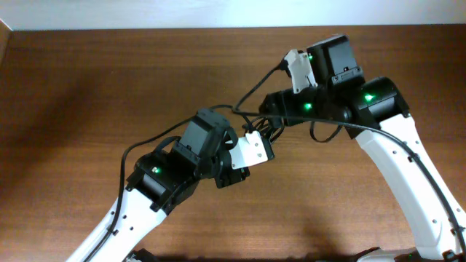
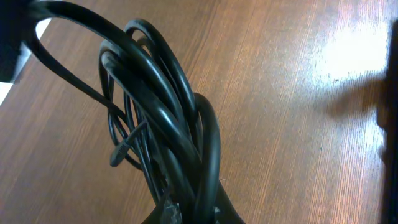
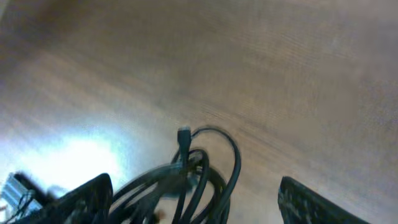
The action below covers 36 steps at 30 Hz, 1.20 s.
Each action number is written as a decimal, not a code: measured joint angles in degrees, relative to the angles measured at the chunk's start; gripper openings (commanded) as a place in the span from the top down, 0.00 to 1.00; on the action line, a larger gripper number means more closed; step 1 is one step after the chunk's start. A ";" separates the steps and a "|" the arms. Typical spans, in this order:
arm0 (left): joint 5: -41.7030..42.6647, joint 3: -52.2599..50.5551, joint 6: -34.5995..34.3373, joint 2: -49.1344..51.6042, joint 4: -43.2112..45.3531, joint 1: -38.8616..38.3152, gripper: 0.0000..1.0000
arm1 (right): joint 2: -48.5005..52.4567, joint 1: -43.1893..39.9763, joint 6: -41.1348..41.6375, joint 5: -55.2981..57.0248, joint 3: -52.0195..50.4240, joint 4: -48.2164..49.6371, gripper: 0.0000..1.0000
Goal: Untangle cables
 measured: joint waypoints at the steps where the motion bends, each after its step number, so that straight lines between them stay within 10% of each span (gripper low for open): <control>1: 0.00 0.00 0.00 0.00 0.02 0.00 1.00 | 0.00 0.61 -0.13 -0.33 0.02 -2.38 0.24; 4: 0.00 0.00 0.02 0.00 0.00 0.00 1.00 | 0.00 1.22 -0.04 -0.76 0.02 -4.33 0.80; 8: 0.00 -0.02 0.02 0.00 -0.02 0.00 1.00 | 0.00 1.22 0.15 -0.98 0.02 -4.31 0.96; 18: -2.14 0.13 0.02 0.00 -1.60 -0.02 1.00 | 0.00 -0.04 2.60 11.54 0.02 -4.22 0.96; 25: -30.14 0.07 -9.22 -0.15 -4.74 0.00 1.00 | 0.00 -22.95 1.68 12.31 0.04 -8.74 0.96; 31: -3.08 0.04 -5.09 -0.15 6.51 0.02 1.00 | 0.00 -14.03 -11.85 0.07 0.07 -7.04 0.73; 36: 9.14 0.04 -3.37 -0.15 2.14 -0.02 1.00 | 0.00 -12.50 -16.02 -0.79 0.07 -6.12 0.25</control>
